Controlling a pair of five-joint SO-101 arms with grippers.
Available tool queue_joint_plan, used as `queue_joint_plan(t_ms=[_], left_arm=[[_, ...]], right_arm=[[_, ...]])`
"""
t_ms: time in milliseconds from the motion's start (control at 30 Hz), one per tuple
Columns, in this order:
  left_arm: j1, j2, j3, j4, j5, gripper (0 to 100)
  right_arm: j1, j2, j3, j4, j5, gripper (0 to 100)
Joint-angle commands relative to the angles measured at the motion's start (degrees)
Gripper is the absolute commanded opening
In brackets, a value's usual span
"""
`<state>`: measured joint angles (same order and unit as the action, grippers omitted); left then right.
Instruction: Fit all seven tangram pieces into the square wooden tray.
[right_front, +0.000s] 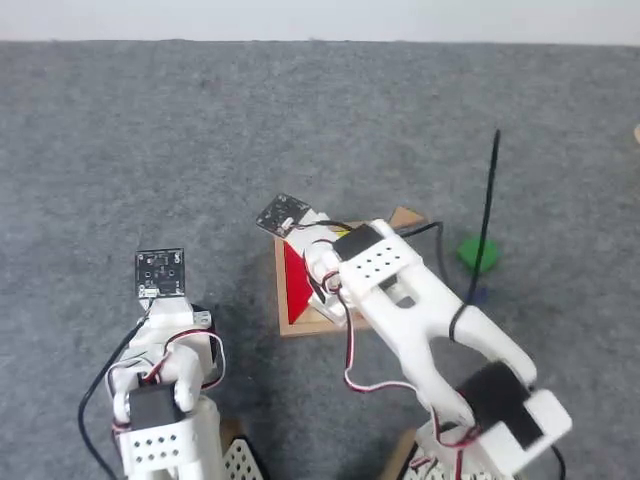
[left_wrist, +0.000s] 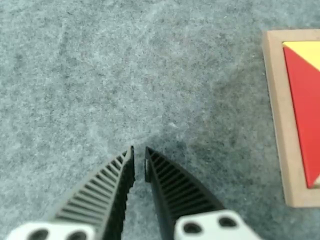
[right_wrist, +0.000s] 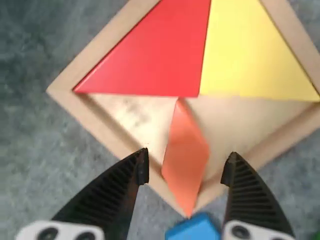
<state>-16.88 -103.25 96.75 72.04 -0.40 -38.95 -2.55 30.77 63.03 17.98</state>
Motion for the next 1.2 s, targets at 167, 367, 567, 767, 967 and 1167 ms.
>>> queue_joint_plan(t_ms=[167, 367, 567, 767, 967, 1167], left_arm=[[0.35, -0.97, -0.31, 0.18, -0.26, 4], [0.35, -0.97, -0.31, 0.18, -0.26, 4], [0.35, -0.97, -0.31, 0.18, -0.26, 4], [0.35, -0.97, -0.31, 0.18, -0.26, 4], [0.35, -0.97, -0.31, 0.18, -0.26, 4], [0.35, -0.97, -0.31, 0.18, -0.26, 4]], right_arm=[[-0.31, 8.31, -1.85, -4.35, 0.26, 24.8], [-0.31, 9.45, -1.85, -3.82, 0.00, 13.0], [-0.22, 9.45, -2.11, -2.95, 0.00, 1.1], [7.78, 9.36, -8.00, 0.57, -5.63, 0.8], [13.76, 9.36, -10.37, 0.40, -13.98, 0.8], [11.91, 9.36, -11.43, -2.24, -21.36, 0.8]])
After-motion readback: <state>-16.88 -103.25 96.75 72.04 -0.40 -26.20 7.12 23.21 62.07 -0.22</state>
